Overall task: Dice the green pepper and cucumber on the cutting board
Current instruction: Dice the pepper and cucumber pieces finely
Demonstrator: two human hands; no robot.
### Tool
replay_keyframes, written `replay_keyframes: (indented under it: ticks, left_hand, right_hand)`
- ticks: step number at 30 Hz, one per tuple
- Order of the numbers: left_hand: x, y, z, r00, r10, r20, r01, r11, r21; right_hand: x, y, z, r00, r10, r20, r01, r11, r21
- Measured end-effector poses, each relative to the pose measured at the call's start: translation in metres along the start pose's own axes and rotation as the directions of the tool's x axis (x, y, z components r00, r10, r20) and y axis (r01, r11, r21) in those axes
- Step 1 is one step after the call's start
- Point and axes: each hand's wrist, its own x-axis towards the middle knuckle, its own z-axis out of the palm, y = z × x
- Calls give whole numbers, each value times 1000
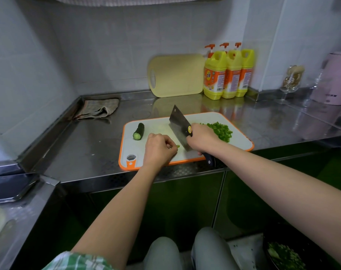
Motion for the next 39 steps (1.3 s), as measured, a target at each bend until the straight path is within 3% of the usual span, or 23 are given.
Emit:
replay_keyframes:
  ticks: [14,25,28,33,37,39]
  left_hand:
    - [1,-1,0,1000,-7,15,7,1000,-2]
    - [6,-8,4,995,42,88,-35,997,-74]
    - [6,-9,3,999,11,43,-8,996,-89]
    - [0,-7,-1,991,-86,-106,70,987,-145]
    - [-2,-6,-3,990,-99,-103,88,990,-115]
    - [-3,-6,-3,992,-101,-78,93,991,-96]
  right_hand:
    - [-1,-10,-4,991,-6,136,13,999,-48]
    - [5,14,-7,997,78,11,-79,995,60]
    - [2,17,-8,999,41,-8,-39,982,186]
    - [-8,4,1,994,-10,111,-20,964,266]
    - [-5,12,6,980,48,192,-102,953,284]
    - [1,26,1,981,109,161,-151,948,279]
